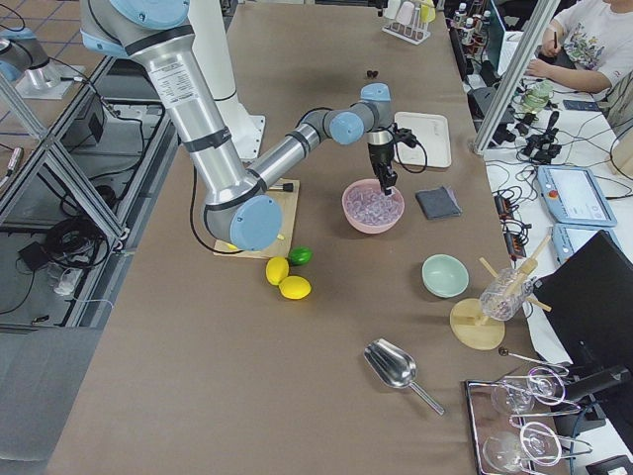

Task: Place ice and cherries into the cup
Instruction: 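Grasp another ice cube with the right gripper and lift it, then carry the ice cube with the right gripper over the cup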

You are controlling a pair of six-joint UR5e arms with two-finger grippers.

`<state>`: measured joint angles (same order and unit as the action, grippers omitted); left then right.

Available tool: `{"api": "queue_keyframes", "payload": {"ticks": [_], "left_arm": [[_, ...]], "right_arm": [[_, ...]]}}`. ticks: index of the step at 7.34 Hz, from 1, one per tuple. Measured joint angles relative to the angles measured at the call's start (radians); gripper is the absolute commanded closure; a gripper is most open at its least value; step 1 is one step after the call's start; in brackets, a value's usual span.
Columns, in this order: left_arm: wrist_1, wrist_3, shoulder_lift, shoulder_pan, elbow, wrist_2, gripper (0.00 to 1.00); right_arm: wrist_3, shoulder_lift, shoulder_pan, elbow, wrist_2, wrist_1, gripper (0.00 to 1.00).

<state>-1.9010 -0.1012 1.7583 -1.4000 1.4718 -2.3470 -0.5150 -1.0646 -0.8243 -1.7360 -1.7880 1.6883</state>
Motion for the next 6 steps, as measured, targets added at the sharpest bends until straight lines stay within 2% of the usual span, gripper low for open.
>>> {"api": "queue_keyframes", "payload": {"ticks": [3, 4, 6], "left_arm": [[-0.002, 0.0, 0.001, 0.0, 0.005, 0.002, 0.02], [-0.012, 0.0, 0.001, 0.0, 0.004, 0.017, 0.02], [-0.035, -0.002, 0.002, 0.001, 0.0, 0.055, 0.02]], "right_arm": [[-0.316, 0.223, 0.101, 0.018, -0.043, 0.019, 1.0], [-0.432, 0.32, 0.151, 0.064, -0.037, 0.018, 1.0], [-0.585, 0.495, 0.25, 0.22, 0.027, -0.017, 1.0]]}}
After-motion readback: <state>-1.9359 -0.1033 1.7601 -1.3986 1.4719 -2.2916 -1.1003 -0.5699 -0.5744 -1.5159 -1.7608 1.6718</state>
